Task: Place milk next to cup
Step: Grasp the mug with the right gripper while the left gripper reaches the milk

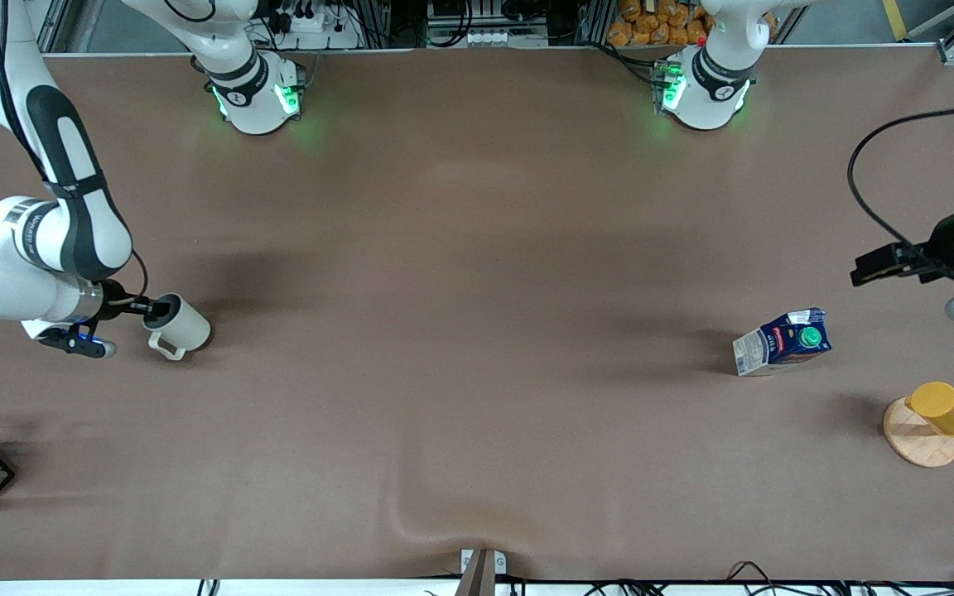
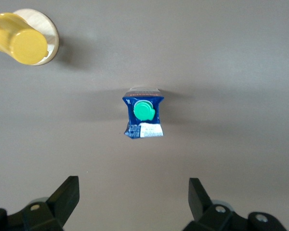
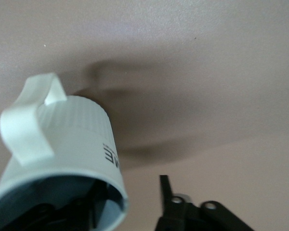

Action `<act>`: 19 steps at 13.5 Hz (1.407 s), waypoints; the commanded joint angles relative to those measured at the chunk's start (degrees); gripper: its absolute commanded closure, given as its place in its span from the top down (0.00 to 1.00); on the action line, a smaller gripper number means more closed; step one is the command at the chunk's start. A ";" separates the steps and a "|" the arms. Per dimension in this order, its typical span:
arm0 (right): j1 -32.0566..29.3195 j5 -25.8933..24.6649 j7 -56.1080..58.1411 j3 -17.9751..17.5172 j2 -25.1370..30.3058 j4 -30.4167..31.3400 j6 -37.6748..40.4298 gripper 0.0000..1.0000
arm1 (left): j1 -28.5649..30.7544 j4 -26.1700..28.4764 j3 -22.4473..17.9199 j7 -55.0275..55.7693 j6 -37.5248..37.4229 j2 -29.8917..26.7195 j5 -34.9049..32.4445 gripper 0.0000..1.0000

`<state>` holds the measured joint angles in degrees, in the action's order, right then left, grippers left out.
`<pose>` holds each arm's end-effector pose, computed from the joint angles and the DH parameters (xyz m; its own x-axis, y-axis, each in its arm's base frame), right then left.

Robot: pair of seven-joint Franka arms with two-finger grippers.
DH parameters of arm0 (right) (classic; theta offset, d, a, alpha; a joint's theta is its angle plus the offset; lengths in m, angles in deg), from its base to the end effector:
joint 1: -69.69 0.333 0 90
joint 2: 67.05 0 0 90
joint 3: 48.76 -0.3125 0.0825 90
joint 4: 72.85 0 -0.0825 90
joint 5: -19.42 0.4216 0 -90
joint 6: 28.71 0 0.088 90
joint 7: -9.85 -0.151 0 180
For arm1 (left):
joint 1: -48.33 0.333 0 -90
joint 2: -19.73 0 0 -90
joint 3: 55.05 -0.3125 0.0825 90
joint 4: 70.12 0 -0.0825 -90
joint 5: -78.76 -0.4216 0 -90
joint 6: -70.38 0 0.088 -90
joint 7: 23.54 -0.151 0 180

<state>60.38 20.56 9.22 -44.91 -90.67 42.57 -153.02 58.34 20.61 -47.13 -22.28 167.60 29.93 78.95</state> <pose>0.5709 -0.1335 0.1541 0.9364 -0.2432 -0.2530 -0.2471 -0.9688 0.0166 0.6434 0.0278 0.4717 0.9962 0.0594 -0.0636 0.0612 -0.9978 0.0263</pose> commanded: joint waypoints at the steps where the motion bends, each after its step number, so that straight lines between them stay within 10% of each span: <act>1: 0.17 -0.44 -0.69 -0.86 0.15 0.50 -1.19 0.00 | 0.45 1.46 0.26 -0.55 2.88 3.07 -0.99 1.00; 11: 19.21 -1.32 10.10 -1.21 0.51 -13.98 3.02 0.00 | 0.89 8.76 0.87 9.46 13.26 9.32 -3.27 1.00; 19: 39.79 -5.01 10.56 -1.21 -19.86 -38.32 4.52 0.00 | -0.52 8.94 0.96 11.05 14.23 12.04 -5.99 1.00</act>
<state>97.28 16.89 18.86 -46.83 -104.44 13.23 -150.75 58.38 29.58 -46.31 -13.03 180.79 40.84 75.44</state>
